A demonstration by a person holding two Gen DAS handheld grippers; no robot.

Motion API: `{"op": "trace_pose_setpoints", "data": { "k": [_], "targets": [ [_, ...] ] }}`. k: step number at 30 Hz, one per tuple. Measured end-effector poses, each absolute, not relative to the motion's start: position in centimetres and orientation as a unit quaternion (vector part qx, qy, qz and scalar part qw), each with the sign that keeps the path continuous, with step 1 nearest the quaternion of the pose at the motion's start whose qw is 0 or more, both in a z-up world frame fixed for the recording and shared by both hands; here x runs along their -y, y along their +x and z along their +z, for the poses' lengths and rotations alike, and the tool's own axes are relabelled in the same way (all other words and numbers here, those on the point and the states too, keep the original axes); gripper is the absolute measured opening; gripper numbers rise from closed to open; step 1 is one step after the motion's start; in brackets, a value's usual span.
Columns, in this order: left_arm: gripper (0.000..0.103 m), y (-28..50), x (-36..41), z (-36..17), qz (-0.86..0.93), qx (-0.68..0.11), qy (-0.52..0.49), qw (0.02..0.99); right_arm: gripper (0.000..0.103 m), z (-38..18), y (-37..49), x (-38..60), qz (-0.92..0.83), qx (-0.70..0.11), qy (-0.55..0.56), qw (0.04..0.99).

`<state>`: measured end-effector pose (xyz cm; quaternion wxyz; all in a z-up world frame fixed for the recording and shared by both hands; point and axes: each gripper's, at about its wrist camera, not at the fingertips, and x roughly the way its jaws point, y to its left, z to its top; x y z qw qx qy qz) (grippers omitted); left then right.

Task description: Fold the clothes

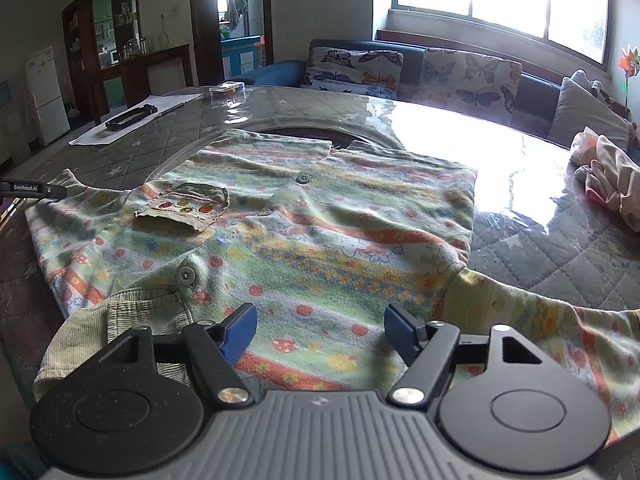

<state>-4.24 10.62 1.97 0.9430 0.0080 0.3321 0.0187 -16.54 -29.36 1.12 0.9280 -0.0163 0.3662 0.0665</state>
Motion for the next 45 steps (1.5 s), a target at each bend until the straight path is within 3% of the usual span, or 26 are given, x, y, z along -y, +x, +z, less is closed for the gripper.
{"op": "trace_pose_setpoints", "data": {
  "k": [12, 21, 27, 35, 45],
  "targets": [
    [0.055, -8.1, -3.5, 2.8, -0.095, -0.32, 0.051, 0.941, 0.076, 1.8, -17.4, 28.0, 0.09, -0.36, -0.039, 0.928],
    [0.062, -10.2, -4.8, 1.5, -0.078, -0.327, 0.081, 0.938, 0.08, 1.6, -19.3, 27.2, 0.115, -0.371, -0.067, 0.919],
    [0.062, -11.0, -4.6, 3.5, -0.097, -0.325, 0.07, 0.938, 0.081, 1.9, -21.0, 27.1, 0.122, -0.369, -0.077, 0.918],
    [0.062, -11.9, 2.5, 5.5, -0.22, -0.307, 0.059, 0.924, 0.081, 2.2, -21.5, 27.8, 0.112, -0.363, -0.058, 0.923],
    [0.059, -12.8, 9.4, 3.0, -0.326, -0.323, 0.081, 0.885, 0.081, 1.6, -21.1, 29.5, 0.088, -0.367, -0.027, 0.926]
  ]
}}
